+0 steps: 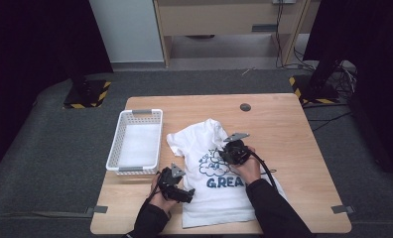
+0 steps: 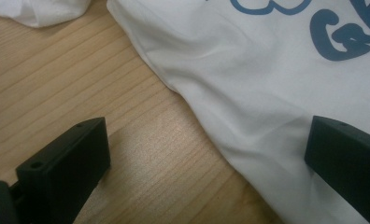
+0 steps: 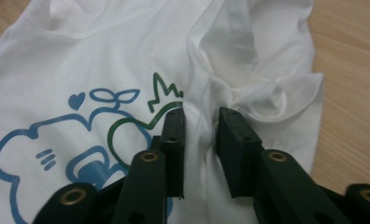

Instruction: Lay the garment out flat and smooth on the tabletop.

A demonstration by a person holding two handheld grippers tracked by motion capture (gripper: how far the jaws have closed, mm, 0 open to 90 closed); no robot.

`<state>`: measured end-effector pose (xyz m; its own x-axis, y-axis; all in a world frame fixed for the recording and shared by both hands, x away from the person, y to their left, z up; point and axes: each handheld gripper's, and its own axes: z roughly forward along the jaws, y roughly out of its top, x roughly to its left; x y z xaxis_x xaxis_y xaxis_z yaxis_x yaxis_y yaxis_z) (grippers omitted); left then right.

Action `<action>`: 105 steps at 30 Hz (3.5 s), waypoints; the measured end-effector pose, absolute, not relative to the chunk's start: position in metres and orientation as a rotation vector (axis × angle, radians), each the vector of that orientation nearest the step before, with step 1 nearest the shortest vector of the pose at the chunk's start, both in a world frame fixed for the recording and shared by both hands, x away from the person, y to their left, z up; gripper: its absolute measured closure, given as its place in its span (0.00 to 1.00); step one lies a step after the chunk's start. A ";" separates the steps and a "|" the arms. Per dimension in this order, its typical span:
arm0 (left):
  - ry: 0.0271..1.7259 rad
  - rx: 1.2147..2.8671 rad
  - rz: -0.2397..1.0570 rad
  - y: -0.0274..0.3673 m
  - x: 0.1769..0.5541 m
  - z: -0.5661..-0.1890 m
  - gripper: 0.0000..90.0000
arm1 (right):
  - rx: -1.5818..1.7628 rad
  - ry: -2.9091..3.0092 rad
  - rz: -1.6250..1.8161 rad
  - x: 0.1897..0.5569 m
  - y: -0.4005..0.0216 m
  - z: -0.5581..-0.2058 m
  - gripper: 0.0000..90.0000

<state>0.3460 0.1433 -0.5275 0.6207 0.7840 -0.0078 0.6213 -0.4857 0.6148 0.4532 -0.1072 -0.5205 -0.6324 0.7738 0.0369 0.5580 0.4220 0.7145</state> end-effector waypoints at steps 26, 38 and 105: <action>1.099 2.263 0.369 0.143 0.346 -0.528 0.00 | 1.211 2.253 1.030 0.468 -0.116 -0.502 0.51; 1.099 2.262 0.369 0.143 0.346 -0.528 0.00 | 1.231 2.298 1.037 0.469 -0.115 -0.508 0.94; 1.124 2.269 0.367 0.141 0.346 -0.527 0.00 | 1.567 1.992 0.884 0.488 -0.250 -0.532 0.29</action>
